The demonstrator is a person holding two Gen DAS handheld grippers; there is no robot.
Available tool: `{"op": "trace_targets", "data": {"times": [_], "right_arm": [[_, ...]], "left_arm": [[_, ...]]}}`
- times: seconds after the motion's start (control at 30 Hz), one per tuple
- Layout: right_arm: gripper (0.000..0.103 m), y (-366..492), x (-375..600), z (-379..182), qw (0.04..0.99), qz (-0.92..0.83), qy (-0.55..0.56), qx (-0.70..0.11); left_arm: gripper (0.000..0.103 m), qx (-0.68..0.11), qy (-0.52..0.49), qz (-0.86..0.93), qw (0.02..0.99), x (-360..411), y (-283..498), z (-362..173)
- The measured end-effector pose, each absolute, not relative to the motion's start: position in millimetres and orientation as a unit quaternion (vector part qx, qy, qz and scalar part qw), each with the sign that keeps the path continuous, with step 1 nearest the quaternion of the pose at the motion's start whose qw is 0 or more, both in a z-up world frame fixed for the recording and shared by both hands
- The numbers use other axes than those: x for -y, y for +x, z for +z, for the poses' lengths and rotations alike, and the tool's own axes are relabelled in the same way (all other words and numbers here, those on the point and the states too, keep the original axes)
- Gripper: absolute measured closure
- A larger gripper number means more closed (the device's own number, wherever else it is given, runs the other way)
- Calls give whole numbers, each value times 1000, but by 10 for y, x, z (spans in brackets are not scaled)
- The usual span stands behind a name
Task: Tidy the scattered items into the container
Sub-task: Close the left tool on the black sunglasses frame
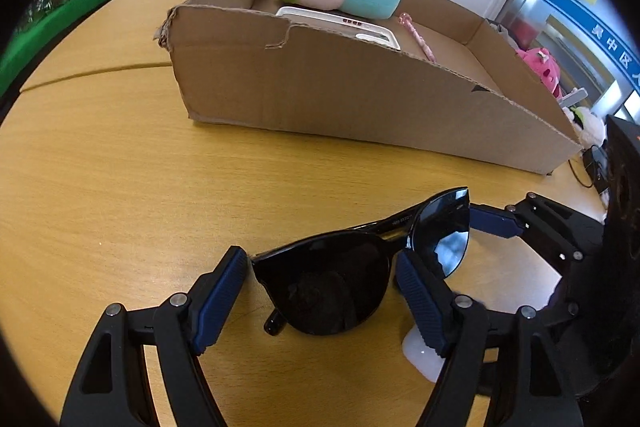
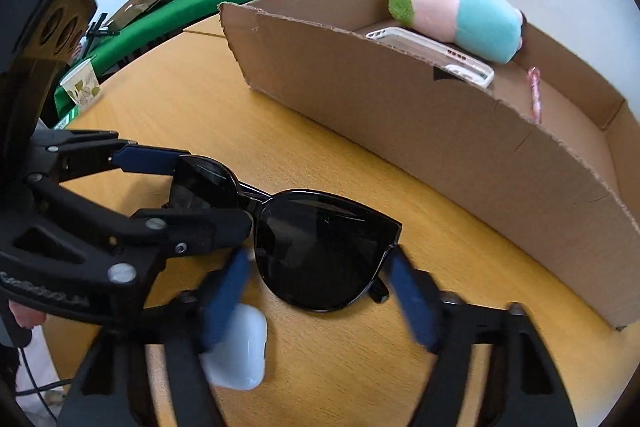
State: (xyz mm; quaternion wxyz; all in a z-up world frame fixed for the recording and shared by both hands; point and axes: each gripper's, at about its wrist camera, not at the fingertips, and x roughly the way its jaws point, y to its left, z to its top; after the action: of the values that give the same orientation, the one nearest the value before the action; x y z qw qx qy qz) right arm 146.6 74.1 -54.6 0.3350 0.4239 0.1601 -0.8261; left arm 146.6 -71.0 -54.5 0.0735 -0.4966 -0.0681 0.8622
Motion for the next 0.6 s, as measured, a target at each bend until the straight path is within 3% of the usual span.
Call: {"op": "trace_targets", "data": {"times": [0.1, 0.6], "right_arm": [[40, 1446, -785, -536, 335, -828, 425, -143], [41, 1525, -851, -425, 321, -845, 408, -127]], "left_arm": [[36, 56, -498, 863, 71, 668, 1453, -544], [37, 62, -483, 869, 82, 631, 1484, -390]]}}
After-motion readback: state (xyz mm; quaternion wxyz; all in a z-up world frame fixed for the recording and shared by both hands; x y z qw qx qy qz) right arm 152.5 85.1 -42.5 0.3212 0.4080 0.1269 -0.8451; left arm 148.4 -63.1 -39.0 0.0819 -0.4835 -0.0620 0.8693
